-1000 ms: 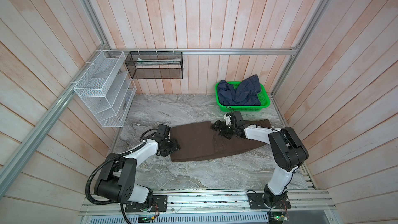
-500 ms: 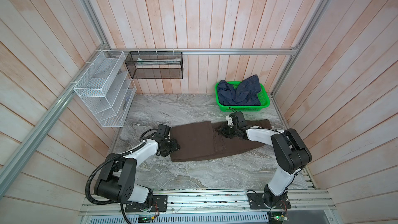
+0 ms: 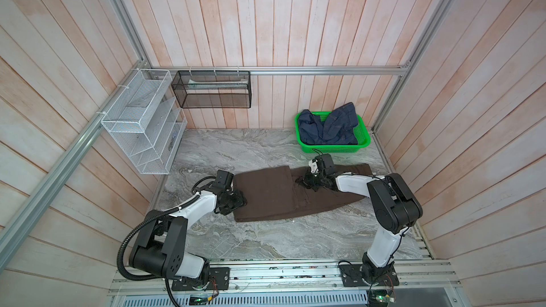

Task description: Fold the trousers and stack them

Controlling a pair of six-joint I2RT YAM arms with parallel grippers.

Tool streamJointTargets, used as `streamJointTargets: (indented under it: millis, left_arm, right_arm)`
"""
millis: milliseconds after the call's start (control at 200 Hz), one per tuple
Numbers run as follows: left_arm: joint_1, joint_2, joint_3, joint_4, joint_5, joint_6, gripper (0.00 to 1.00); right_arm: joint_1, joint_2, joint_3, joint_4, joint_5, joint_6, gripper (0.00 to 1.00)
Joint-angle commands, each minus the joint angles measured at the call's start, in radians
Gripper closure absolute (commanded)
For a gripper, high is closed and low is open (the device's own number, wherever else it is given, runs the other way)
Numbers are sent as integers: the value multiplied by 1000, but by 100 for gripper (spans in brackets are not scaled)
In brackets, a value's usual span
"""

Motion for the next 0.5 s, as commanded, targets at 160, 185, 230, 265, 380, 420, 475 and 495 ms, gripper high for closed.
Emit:
streamJointTargets:
  millis: [160,185,230,265,380,420,475,495]
  left_arm:
    - [11,34,-1,-42,-66,27,36]
    - [12,37,-1,-42,-70,28,36]
    - [12,41,4,-42,-71,30,36]
    - [11,44,4,-42,-71,31,36]
    - [12,42,8,-46,-76,35,36]
    - [11,43,8,-49,-76,36,36]
    - [12,41,8,-52,-78,38,37]
    - [12,41,8,-53,-79,39,36]
  right_arm:
    - [-64,-81,64,6,-32,47,100]
    - [-75,-77,65,14,-36,59,100]
    - [-102,-61,71,25,-56,82,100]
    - [-122,-43,72,45,-78,105,100]
    - [-164,36,78,110,-148,196,100]
    - [-169,65,81,133,-173,228,100]
    - [-176,97,78,167,-198,267,100]
    - [-178,106,75,181,-203,281,100]
